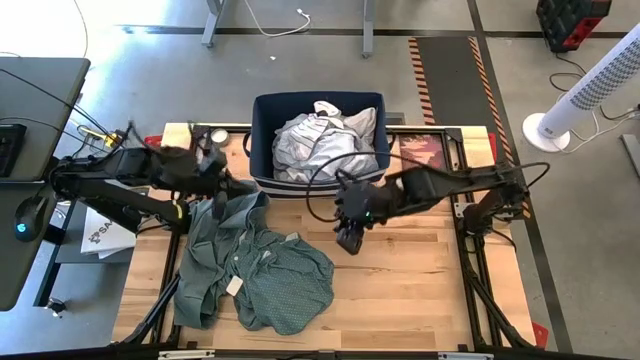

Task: Sort clothes
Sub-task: Put the green polo shirt into the blue bin

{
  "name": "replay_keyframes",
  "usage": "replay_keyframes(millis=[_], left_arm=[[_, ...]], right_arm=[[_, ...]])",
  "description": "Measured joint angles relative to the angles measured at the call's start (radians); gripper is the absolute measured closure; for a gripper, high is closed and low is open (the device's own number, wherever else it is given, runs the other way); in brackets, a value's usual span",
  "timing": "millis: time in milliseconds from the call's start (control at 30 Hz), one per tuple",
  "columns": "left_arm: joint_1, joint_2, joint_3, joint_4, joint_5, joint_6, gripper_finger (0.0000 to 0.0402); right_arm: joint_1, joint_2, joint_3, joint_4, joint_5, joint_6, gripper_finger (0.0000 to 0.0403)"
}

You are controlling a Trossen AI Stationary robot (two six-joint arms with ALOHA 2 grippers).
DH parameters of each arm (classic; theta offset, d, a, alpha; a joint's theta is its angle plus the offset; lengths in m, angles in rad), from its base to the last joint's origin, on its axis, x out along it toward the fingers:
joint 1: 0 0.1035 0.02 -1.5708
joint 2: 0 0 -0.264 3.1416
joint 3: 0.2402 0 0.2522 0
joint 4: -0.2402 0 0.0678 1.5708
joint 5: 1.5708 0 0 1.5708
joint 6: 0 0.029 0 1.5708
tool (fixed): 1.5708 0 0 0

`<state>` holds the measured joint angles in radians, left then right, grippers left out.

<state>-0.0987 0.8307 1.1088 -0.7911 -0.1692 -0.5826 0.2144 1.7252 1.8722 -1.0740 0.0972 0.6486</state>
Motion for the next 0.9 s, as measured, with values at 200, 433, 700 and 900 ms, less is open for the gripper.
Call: replay_keyframes(millis=[200,433,700,900], left_arm=[[-0.069,0.028,-0.089,-0.182,0.169,-0.281,0.0319],[-0.238,0.131,-0.263,-0.114,0.146,-0.337,0.0228],[-0.404,0.426,-0.34,0.413,0.175,0.222,0.0208],[-0.366,0.756,-0.322,0.602,0.107,0.191,0.0201]], right_arm=[[0.023,0.0,-0.085,0.002,-0.015,0.106,0.0245],[0.038,0.0,-0.088,-0.014,-0.03,-0.144,0.0245],[0.06,0.0,-0.088,-0.161,-0.042,-0.228,0.0245],[0.126,0.0,-0.088,-0.26,-0.045,-0.287,0.0245]])
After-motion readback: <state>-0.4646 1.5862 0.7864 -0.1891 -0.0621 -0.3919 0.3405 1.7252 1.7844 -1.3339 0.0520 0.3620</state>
